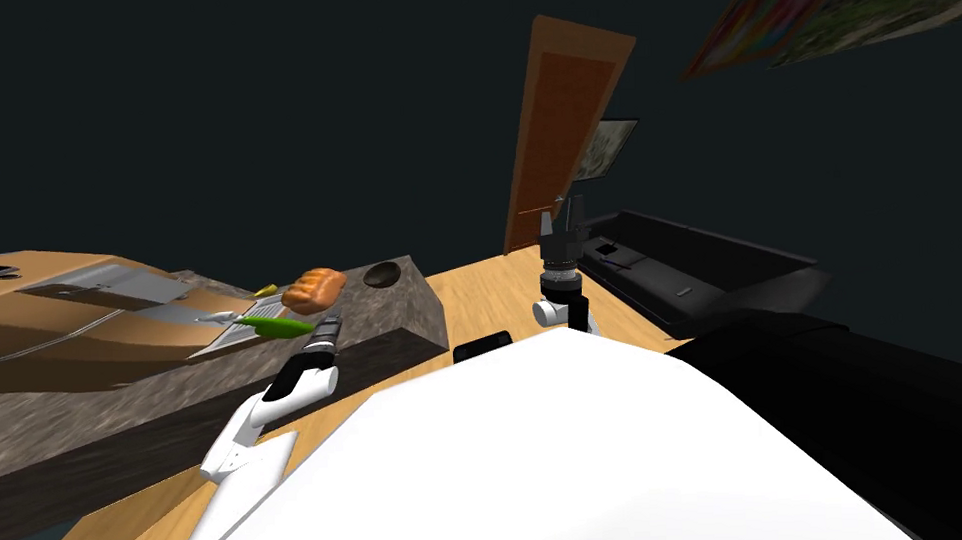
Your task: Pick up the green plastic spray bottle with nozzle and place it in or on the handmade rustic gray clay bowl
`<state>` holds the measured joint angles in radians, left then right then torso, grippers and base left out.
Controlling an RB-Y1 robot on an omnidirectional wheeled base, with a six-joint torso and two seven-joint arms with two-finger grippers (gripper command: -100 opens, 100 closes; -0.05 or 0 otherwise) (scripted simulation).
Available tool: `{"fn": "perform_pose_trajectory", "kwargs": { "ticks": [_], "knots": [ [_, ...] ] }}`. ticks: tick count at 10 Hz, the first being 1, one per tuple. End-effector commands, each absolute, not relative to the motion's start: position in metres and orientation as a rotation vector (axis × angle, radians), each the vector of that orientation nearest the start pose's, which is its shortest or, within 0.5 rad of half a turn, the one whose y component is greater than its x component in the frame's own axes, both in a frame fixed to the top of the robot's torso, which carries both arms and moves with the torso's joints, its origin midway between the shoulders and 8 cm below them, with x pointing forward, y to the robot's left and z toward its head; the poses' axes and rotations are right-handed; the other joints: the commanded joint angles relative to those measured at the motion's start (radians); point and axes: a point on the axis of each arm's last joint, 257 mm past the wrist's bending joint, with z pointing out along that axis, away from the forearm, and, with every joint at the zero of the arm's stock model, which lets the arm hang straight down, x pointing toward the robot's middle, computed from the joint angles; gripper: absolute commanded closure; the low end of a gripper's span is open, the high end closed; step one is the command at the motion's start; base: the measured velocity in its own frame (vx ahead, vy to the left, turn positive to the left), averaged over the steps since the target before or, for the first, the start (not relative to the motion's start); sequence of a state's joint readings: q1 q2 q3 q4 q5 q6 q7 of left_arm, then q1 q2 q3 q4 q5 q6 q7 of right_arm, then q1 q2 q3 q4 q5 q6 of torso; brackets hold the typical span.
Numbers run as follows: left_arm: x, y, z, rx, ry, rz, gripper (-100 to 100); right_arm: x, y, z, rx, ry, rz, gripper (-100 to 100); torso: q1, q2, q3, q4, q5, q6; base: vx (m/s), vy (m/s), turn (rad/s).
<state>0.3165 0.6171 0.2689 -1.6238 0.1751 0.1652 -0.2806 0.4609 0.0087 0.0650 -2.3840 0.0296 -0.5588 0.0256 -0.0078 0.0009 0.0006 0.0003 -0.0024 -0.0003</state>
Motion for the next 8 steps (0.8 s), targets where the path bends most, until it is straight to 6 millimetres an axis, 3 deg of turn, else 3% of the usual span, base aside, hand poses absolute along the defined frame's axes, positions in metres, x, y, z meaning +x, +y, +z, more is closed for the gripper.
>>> {"fn": "perform_pose_trajectory", "kwargs": {
  "ticks": [1,2,3,4,5,7,8],
  "knots": [
    [0.410,0.590,-0.254,-1.024,1.541,-0.234,-100,0.312,-0.246,0.091,0.486,0.485,1.377,0,0.000,0.000,0.000,0.000,0.000,0.000,0.050,-0.110,-0.055],
    [0.407,0.593,-0.259,-1.035,1.545,-0.225,-100,0.312,-0.247,0.091,0.486,0.485,1.377,0,0.002,0.000,0.000,0.000,0.000,-0.001,0.028,-0.034,0.022],
    [0.394,0.622,-0.266,-1.072,1.565,-0.153,-100,0.312,-0.247,0.091,0.486,0.485,1.377,0,0.006,0.002,0.001,0.000,0.001,-0.001,0.065,-0.073,-0.142],
    [0.389,0.627,-0.272,-1.087,1.571,-0.140,-100,0.312,-0.247,0.091,0.486,0.485,1.377,0,0.005,0.000,0.000,0.000,0.001,0.000,0.082,-0.077,-0.088],
    [0.378,0.652,-0.273,-1.114,1.583,-0.076,-100,0.312,-0.247,0.091,0.486,0.485,1.377,0,0.005,-0.001,-0.001,0.000,0.001,0.000,0.087,-0.101,-0.169],
    [0.369,0.660,-0.284,-1.140,1.591,-0.054,-100,0.312,-0.247,0.091,0.486,0.485,1.377,0,0.004,-0.001,0.000,0.000,0.001,-0.001,0.051,-0.062,-0.014],
    [0.353,0.687,-0.284,-1.174,1.602,0.016,-100,0.312,-0.247,0.091,0.486,0.485,1.377,0,0.006,0.002,0.001,0.000,0.001,-0.001,0.065,-0.064,-0.129]
  ]
}}
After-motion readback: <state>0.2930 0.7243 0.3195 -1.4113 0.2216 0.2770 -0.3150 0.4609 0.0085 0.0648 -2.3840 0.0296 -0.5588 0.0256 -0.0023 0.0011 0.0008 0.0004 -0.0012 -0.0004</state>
